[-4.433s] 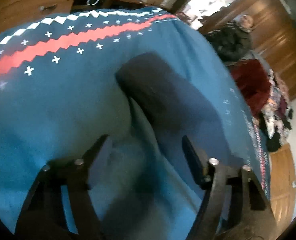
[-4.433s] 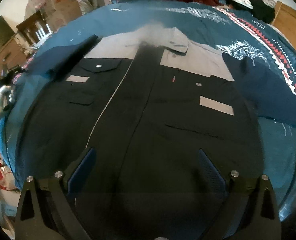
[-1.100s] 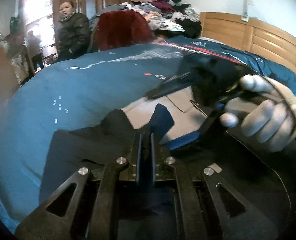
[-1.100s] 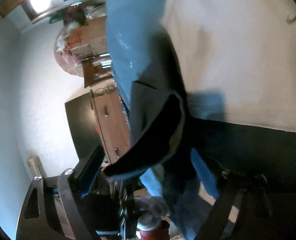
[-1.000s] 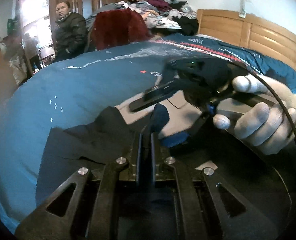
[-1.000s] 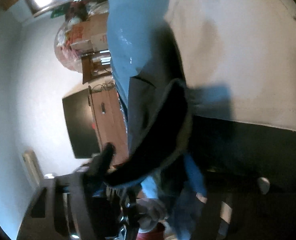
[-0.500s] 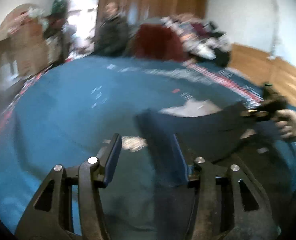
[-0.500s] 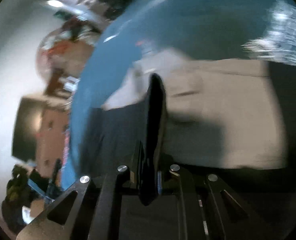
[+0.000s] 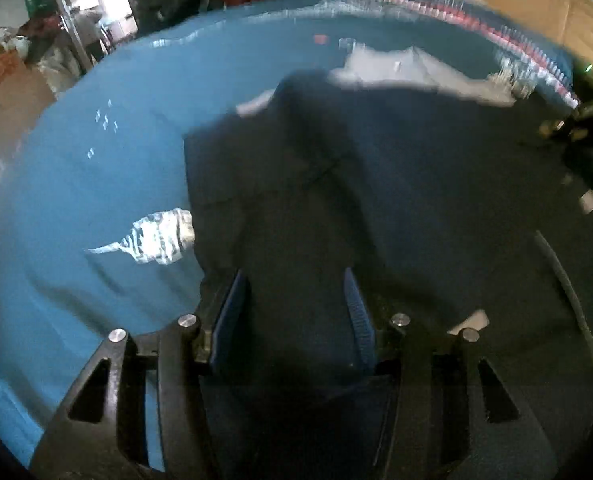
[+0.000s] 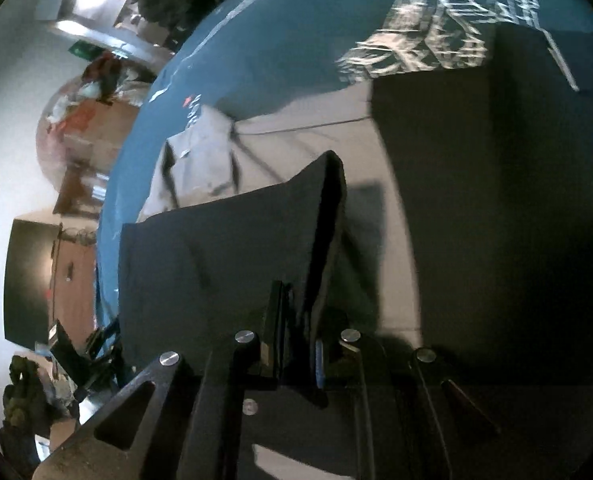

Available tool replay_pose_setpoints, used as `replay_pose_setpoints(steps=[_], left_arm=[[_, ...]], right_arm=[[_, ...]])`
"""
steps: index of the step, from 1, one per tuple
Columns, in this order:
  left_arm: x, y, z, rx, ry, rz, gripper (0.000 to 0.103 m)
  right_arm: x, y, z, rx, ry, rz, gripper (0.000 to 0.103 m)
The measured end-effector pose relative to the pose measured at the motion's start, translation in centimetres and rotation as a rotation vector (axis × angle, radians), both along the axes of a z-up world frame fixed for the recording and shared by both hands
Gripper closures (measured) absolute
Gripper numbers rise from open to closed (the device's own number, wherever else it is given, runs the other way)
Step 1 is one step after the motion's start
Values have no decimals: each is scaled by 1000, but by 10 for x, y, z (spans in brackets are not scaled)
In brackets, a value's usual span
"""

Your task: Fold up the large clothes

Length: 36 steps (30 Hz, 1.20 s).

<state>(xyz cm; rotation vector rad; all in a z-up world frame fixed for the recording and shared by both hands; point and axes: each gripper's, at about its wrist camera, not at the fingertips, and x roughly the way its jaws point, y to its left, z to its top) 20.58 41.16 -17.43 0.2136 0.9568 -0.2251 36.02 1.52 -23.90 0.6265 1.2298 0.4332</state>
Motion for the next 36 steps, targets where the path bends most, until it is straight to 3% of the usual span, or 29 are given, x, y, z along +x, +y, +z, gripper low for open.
replay_pose_setpoints(steps=[1, 3, 5, 6, 8, 9, 11, 13, 15, 17, 21, 25, 28, 32, 36], left_arm=[[-4, -1, 11, -10, -35, 12, 55], [-11, -2, 39, -112, -128, 11, 53], [-9, -12, 52, -137, -165, 14, 47], [-1, -20, 46, -127, -135, 8, 44], [24, -38, 5, -72, 41, -21, 40], [26, -42, -10, -45, 67, -20, 40], [22, -39, -7, -66, 39, -9, 40], [16, -28, 0, -126, 34, 9, 39], [11, -15, -4, -173, 28, 32, 38], [11, -5, -3, -196, 26, 54, 38], [16, -8, -8, -217, 33, 70, 37], [18, -12, -10, -215, 27, 69, 34], [23, -17, -13, -206, 27, 66, 32], [25, -18, -14, -206, 35, 66, 30], [24, -17, -14, -198, 34, 67, 29]], right_arm=[[1, 2, -3, -12, -4, 10, 88], [-3, -2, -6, -41, -26, 28, 88], [-3, -5, -5, -58, -50, 12, 85], [-4, -8, -5, -57, -59, -2, 85], [-11, -20, -2, -53, -46, -24, 78], [-19, -30, 5, -62, -47, -38, 73], [-36, -55, 23, -36, -83, -72, 69], [-64, -104, 46, -9, -141, -155, 60], [-93, -172, 62, -63, -172, -282, 52], [-115, -233, 66, -100, -161, -388, 52], [-175, -386, 83, -123, -155, -707, 50], [-208, -470, 93, -98, -149, -868, 50], [-218, -498, 88, -69, -125, -908, 50], [-211, -500, 73, -82, -84, -874, 44], [-183, -490, 59, -170, -70, -844, 44]])
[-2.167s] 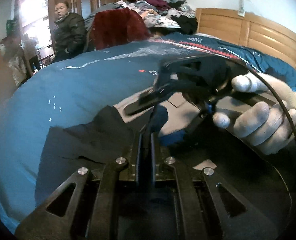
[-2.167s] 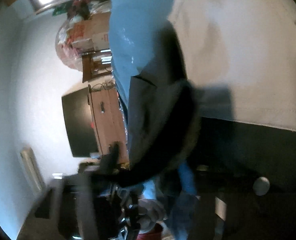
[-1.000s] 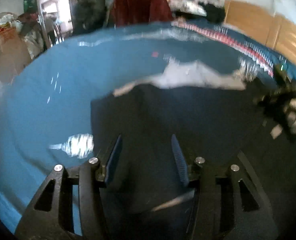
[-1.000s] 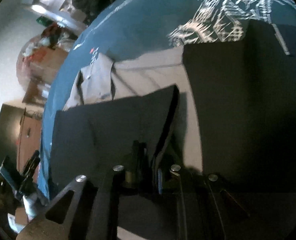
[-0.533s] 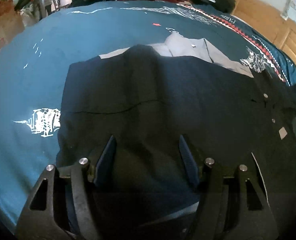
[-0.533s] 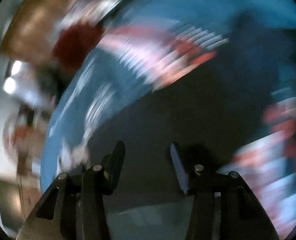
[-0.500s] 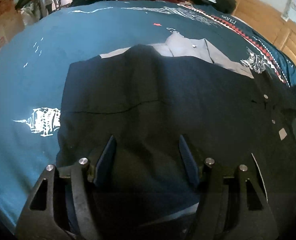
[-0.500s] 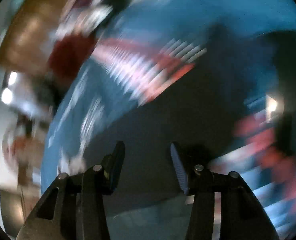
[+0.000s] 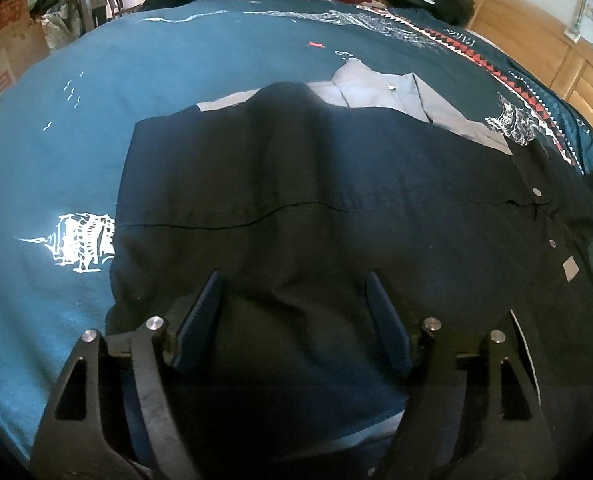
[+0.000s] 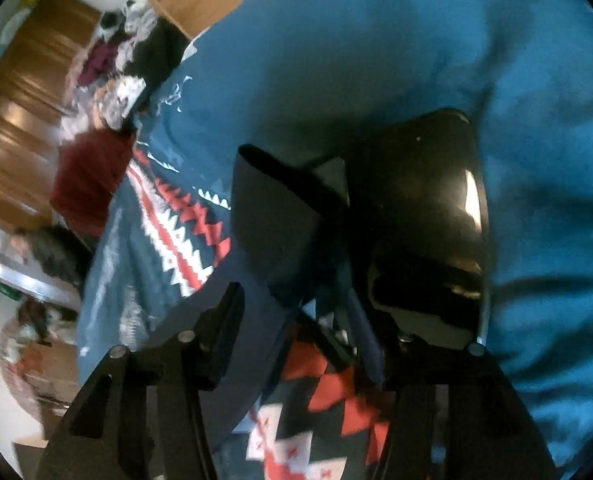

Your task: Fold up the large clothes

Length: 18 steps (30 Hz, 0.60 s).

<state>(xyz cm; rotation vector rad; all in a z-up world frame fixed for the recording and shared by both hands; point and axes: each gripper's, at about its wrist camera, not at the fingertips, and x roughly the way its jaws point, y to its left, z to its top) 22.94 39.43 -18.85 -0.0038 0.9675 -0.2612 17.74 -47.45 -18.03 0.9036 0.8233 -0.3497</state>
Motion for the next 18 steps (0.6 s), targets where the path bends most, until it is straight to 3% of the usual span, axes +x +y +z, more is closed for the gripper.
replay_pose_setpoints(steps=[3, 5, 8, 11, 13, 15, 18], left_arm=[[1, 1, -1, -1, -1, -1, 29], [1, 0, -1, 2, -3, 0, 29], [1, 0, -1, 0, -7, 0, 29], [0, 3, -1, -23, -10, -4, 27], [0, 4, -1, -39, -11, -10, 25], [0, 6, 0, -57, -12, -13, 24], [-1, 11, 3, -92, -19, -6, 25]], right_arm=[[15, 8, 3, -69, 13, 15, 48], [24, 12, 5, -129, 46, 43, 78], [20, 34, 36, -273, 15, 56, 80], [17, 94, 93, -471, -54, 132, 82], [16, 135, 126, -515, -134, 196, 88], [23, 194, 162, -508, -244, 304, 89], [46, 280, 192, -438, -369, 463, 89]])
